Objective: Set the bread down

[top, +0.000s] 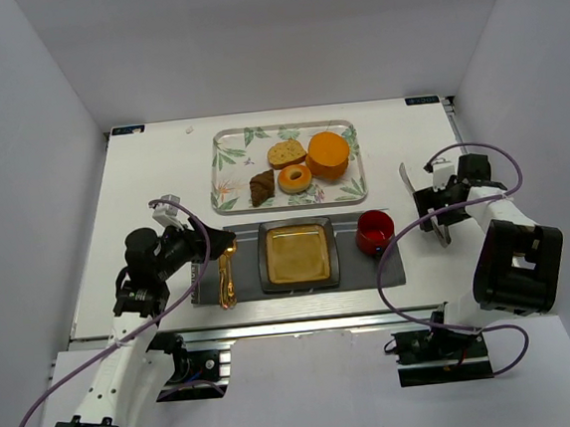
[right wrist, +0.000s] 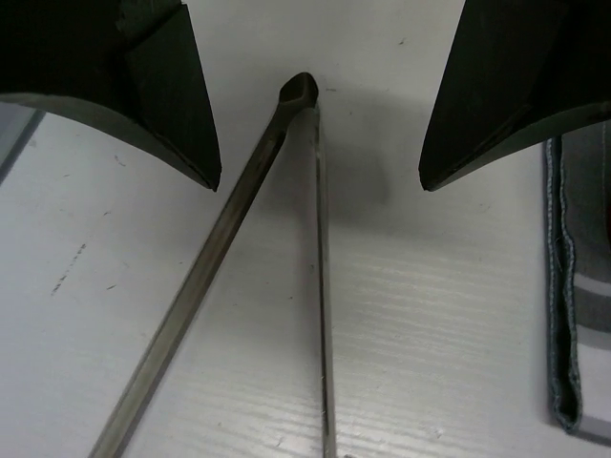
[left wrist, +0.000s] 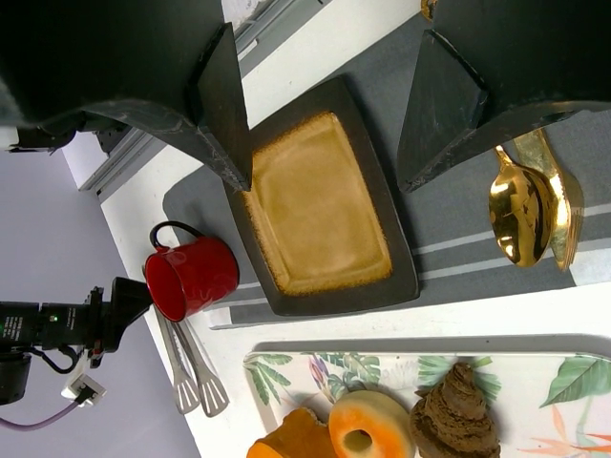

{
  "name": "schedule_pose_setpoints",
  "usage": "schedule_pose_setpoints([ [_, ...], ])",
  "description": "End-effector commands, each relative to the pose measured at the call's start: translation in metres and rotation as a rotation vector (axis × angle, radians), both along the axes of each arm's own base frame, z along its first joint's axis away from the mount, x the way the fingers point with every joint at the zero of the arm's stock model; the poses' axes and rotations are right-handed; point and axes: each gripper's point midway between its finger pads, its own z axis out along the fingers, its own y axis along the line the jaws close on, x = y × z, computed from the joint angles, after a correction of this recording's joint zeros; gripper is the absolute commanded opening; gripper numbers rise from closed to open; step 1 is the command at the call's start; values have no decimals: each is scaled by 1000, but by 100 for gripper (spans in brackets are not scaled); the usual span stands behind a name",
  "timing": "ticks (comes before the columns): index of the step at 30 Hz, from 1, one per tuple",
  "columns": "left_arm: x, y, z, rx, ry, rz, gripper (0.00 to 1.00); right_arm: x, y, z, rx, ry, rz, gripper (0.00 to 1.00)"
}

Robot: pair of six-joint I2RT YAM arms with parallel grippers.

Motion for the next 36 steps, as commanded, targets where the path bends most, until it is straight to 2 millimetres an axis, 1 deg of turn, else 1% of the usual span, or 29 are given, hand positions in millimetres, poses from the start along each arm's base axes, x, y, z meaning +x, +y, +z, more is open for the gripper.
schedule_pose_setpoints([
  [1,1,-4,11,-12,-44,-25,71,16,-10,3,-50,-62,-8,89],
  [6,-1,-2,10,-3,-39,-15,71,27,-18,-9,-67,-46,-41,89],
  [8,-2,-2,9,-5,-36,-14,71,32,-17,-13,-59,-52,-37,88],
  [9,-2,-2,9,-7,-36,-14,71,33,-16,-20,-51,-35,-37,88],
  [10,-2,-2,8,-8,-35,-15,71,35,-14,-23,-47,-28,-34,88],
  [11,-2,-3,8,-11,-32,-16,71,41,-14,-23,-49,-36,-36,86],
  [13,-2,-3,9,-9,-29,-16,71,46,-13,-30,-35,-26,-50,84],
  [14,-2,-3,10,-7,-33,-17,71,52,-14,-29,-34,-38,-57,81],
  [16,-2,-1,11,-1,-31,-9,71,55,-12,-34,-24,-32,-57,78],
  [19,-3,-1,10,0,-27,-9,71,58,-8,-35,-14,-34,-45,64],
  [20,-3,0,11,-2,-30,-5,71,59,-8,-35,-11,-33,-38,53],
  [22,-4,-1,10,-6,-27,-6,71,60,-6,-33,-1,-35,-19,39],
  [23,-5,-1,10,-6,-27,-4,71,61,-5,-32,0,-34,-14,24],
  [26,-6,0,12,-3,-29,0,71,66,0,-14,20,-76,18,2],
  [27,-6,0,12,-3,-28,0,71,71,5,4,38,-126,40,0],
  [28,-7,0,12,-3,-30,0,71,79,12,19,45,-172,69,0],
  [29,-7,0,12,-4,-29,-2,71,84,17,41,41,-233,104,0],
  [30,-7,1,12,-5,-29,0,71,89,27,55,53,-276,148,0],
  [31,-7,0,13,-7,-31,-2,71,97,45,75,53,-325,209,0],
  [32,-7,0,13,-8,-33,-4,71,101,55,89,49,-363,250,1],
  [33,-7,-1,13,-10,-32,-7,71,104,69,107,49,-413,300,1],
  [34,-6,-1,13,-11,-32,-6,71,106,93,118,57,-442,363,2],
  [35,-6,-1,14,-12,-34,-6,71,114,104,139,53,-496,393,3],
  [36,-5,-1,16,-13,-38,-6,71,116,122,149,59,-522,435,4],
])
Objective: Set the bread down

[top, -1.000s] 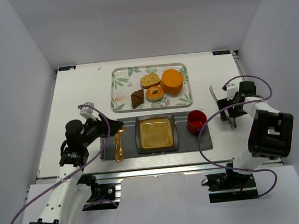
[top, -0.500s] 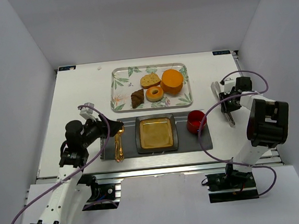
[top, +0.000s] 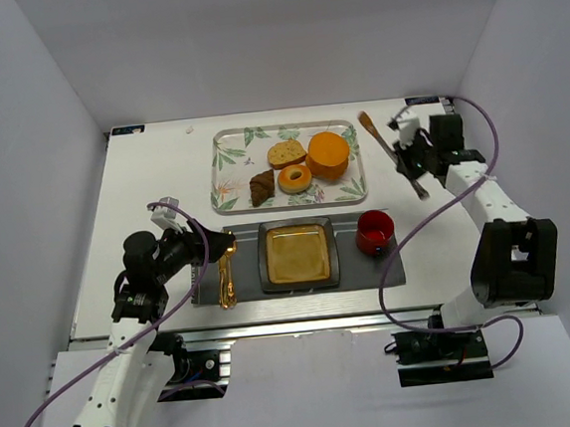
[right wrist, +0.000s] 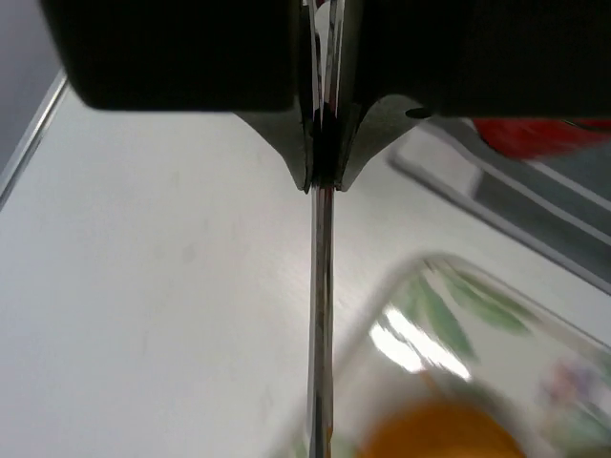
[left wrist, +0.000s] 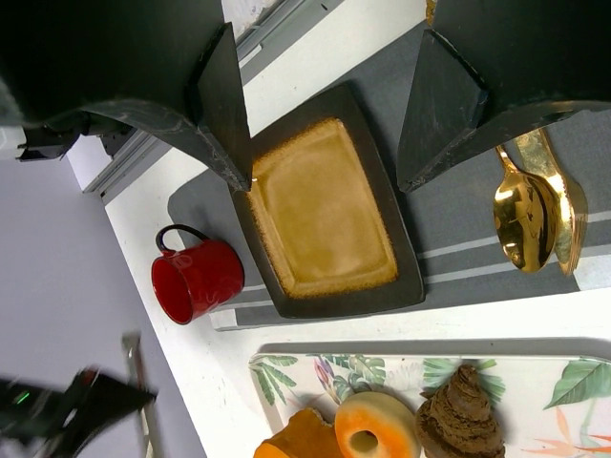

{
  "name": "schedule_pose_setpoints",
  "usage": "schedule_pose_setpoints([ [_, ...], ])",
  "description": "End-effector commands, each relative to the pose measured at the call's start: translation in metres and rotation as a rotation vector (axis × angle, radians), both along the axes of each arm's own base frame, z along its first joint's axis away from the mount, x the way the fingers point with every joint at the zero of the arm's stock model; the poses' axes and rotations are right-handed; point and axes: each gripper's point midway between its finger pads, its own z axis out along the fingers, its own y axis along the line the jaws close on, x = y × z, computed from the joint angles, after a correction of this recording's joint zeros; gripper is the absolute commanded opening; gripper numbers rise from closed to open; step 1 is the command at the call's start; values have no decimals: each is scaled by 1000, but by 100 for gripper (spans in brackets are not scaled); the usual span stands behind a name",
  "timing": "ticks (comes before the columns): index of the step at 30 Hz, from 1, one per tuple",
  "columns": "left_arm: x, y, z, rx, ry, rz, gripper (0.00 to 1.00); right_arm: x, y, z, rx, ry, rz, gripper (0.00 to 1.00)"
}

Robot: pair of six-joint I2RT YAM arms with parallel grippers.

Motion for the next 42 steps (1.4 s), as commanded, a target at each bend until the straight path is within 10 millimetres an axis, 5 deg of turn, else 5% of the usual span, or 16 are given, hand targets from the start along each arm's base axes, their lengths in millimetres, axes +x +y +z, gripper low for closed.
schedule_pose_setpoints([
  [1,2,-2,12,-9,-29,-6,71,21,79,82,32,-233,240,5],
  [2,2,-2,13,-8,-30,-7,71,27,92,100,36,-273,266,7],
  [7,-1,1,18,3,-41,8,71,48,162,108,3,-285,383,18],
  [12,-7,5,15,12,-30,25,71,74,205,103,-20,-276,449,31],
  [13,-7,5,15,13,-29,28,72,75,218,114,-25,-299,470,32],
  [14,-9,6,14,14,-26,34,72,79,225,103,-39,-279,488,34],
  [15,-9,7,14,14,-26,38,72,84,233,117,-38,-308,495,35],
  [21,-10,9,13,24,-20,49,72,83,274,107,-50,-292,555,39],
  [29,-9,9,7,32,-14,47,72,75,284,92,-113,-279,574,43],
  [42,-7,7,4,30,-11,36,72,53,261,46,-295,-177,580,43],
])
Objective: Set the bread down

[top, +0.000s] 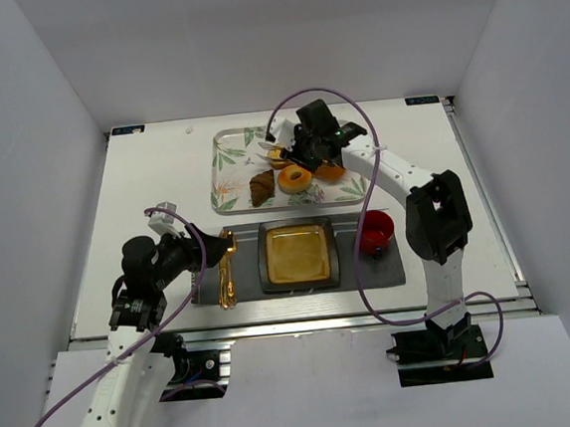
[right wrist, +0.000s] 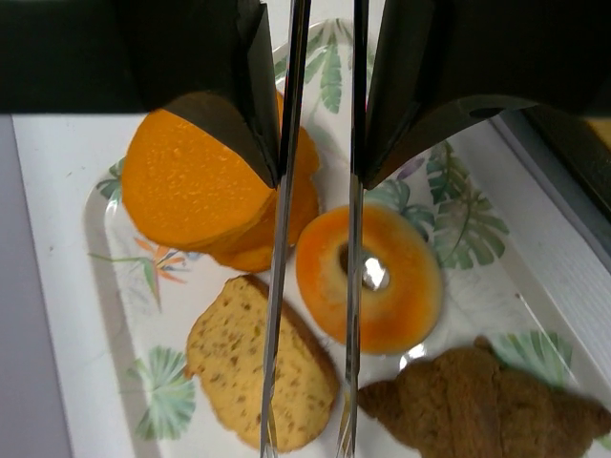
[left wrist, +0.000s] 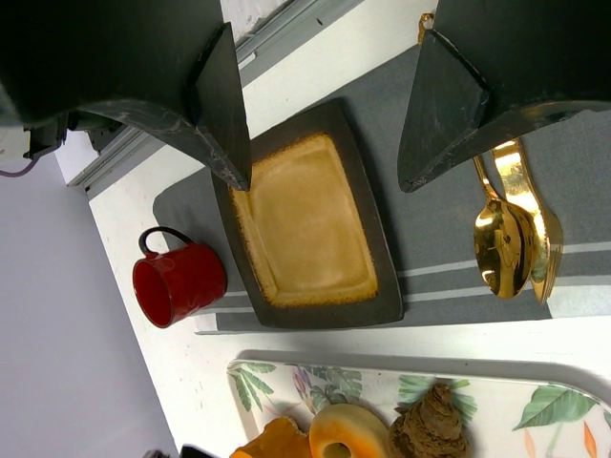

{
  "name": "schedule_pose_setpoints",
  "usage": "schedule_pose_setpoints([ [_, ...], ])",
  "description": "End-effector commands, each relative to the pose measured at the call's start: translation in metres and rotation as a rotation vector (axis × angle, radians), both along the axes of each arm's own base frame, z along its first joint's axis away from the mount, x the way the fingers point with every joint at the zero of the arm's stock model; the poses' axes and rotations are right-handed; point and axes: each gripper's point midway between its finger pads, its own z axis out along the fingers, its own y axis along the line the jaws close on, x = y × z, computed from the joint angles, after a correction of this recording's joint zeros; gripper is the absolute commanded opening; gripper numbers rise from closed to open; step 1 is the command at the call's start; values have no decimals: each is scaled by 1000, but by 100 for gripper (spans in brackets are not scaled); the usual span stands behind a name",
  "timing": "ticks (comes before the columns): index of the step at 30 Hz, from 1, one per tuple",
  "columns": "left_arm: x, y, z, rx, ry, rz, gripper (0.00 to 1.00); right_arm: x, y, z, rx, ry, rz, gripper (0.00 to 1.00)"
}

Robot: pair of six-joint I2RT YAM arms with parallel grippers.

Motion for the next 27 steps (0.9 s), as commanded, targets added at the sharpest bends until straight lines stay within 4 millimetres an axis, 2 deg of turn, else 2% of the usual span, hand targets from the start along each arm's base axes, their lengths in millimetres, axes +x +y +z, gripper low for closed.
schedule_pose_setpoints([
  [1,2,-2,9,1,-43,-11,72,-6,-8,10,-33,-29,1,43],
  [4,2,-2,9,-1,-44,-13,72,-12,-11,3,-44,-10,4,43],
  [6,2,-2,9,-2,-45,-14,72,-12,-17,-1,-73,-16,-21,43],
  [14,1,-2,12,-2,-48,-14,72,-9,-24,-8,-118,-42,-59,42],
  [22,0,-1,13,-2,-53,-9,72,-7,-22,2,-110,-78,-73,40],
  [27,0,-2,14,-1,-52,-11,72,-7,-23,-1,-116,-85,-78,40],
])
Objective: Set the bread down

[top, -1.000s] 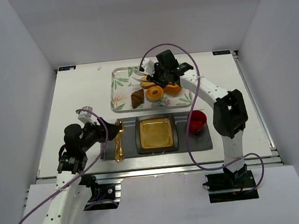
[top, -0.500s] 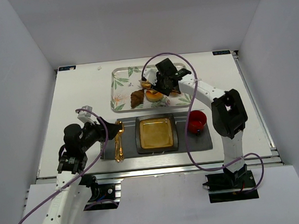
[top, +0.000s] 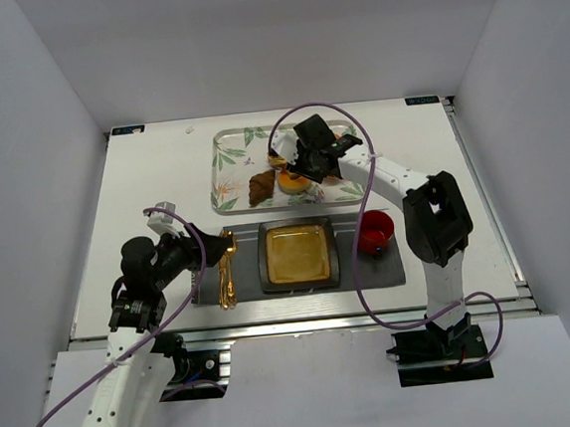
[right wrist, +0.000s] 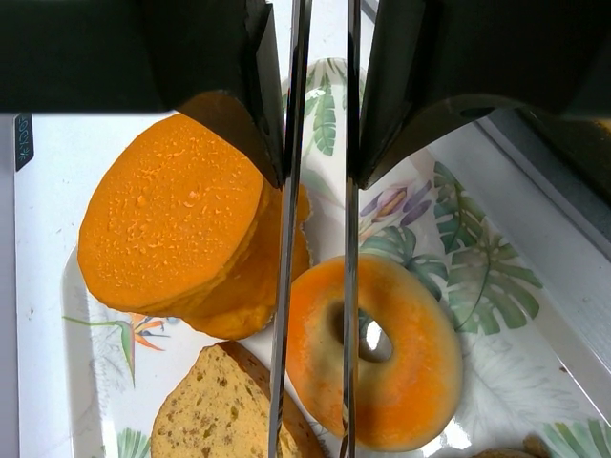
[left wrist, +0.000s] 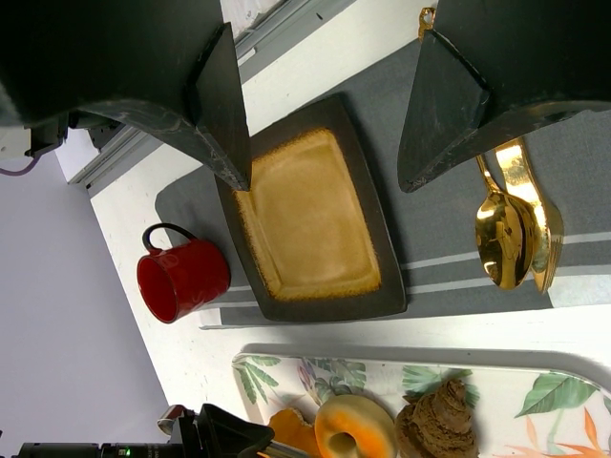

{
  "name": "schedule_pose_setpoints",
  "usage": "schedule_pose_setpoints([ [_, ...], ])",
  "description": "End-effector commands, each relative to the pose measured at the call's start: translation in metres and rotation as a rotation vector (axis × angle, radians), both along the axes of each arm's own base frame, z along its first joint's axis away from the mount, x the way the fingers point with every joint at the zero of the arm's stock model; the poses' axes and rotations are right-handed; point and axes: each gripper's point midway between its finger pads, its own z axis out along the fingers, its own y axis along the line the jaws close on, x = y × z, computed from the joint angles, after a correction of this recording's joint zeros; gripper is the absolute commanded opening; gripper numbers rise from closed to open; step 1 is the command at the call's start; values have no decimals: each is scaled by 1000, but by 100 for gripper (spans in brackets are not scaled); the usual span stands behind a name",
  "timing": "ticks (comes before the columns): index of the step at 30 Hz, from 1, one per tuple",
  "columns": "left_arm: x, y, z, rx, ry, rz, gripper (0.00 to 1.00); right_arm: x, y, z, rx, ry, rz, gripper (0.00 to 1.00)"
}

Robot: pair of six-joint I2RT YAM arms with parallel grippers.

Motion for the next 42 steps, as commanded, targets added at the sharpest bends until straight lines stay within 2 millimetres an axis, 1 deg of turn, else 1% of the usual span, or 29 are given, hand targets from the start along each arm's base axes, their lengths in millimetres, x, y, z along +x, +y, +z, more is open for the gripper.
schedule_pose_setpoints([
  [1,-1,-1,9,2,-28,-11,72,6,3,33,35,-91,-8,40],
  [5,-1,-1,10,5,-29,-9,72,5,7,30,38,-78,-4,34],
  [6,-1,-1,11,6,-30,-9,72,3,8,28,37,-70,1,32],
  [11,-1,0,13,9,-33,-5,72,1,14,36,70,-67,15,24],
  [12,-2,1,13,9,-33,-2,72,1,15,40,84,-71,13,22],
  [16,-2,0,16,7,-37,-5,72,-2,21,57,145,-75,16,19],
  [19,-2,0,18,6,-40,-5,72,-3,27,77,202,-87,15,17],
  [20,-1,1,19,7,-40,-2,72,-2,28,87,221,-100,14,16],
  [22,-1,1,20,7,-41,-2,72,-3,29,97,246,-110,18,16],
  [23,-1,1,20,6,-43,-2,72,-4,28,104,261,-118,15,16],
  [25,-2,0,21,4,-45,-6,72,-8,30,111,288,-110,31,15],
  [26,-2,0,21,3,-45,-4,72,-11,29,117,303,-112,29,15],
  [27,-2,0,22,2,-46,-2,72,-15,28,118,309,-107,33,15],
  [28,-2,0,23,2,-48,-1,72,-20,29,120,322,-91,44,15],
  [29,-2,1,24,4,-49,1,72,-26,27,129,344,-94,47,15],
  [30,-3,1,23,6,-47,2,72,-33,25,123,344,-73,52,15],
  [31,-2,2,25,10,-51,5,72,-40,25,124,362,-57,72,15],
  [32,-2,3,24,17,-48,11,72,-50,21,138,392,-71,86,15],
  [33,-2,4,26,18,-52,14,72,-62,23,137,422,-42,111,15],
  [34,-2,4,28,22,-59,14,72,-77,16,137,432,-39,125,15],
  [35,-3,4,28,24,-57,15,72,-87,13,139,446,-36,139,15],
  [36,-3,5,29,25,-59,17,72,-97,12,137,460,-25,161,16],
  [37,-2,5,30,26,-61,20,72,-111,6,119,448,16,165,16],
  [38,-2,5,30,27,-62,19,72,-127,0,130,469,4,184,16],
  [40,-2,5,32,28,-69,22,72,-151,-8,122,476,46,213,15],
  [41,-1,6,32,29,-72,25,72,-170,-17,115,480,58,225,15],
  [42,-1,6,33,28,-73,25,72,-181,-23,110,478,75,229,15],
])
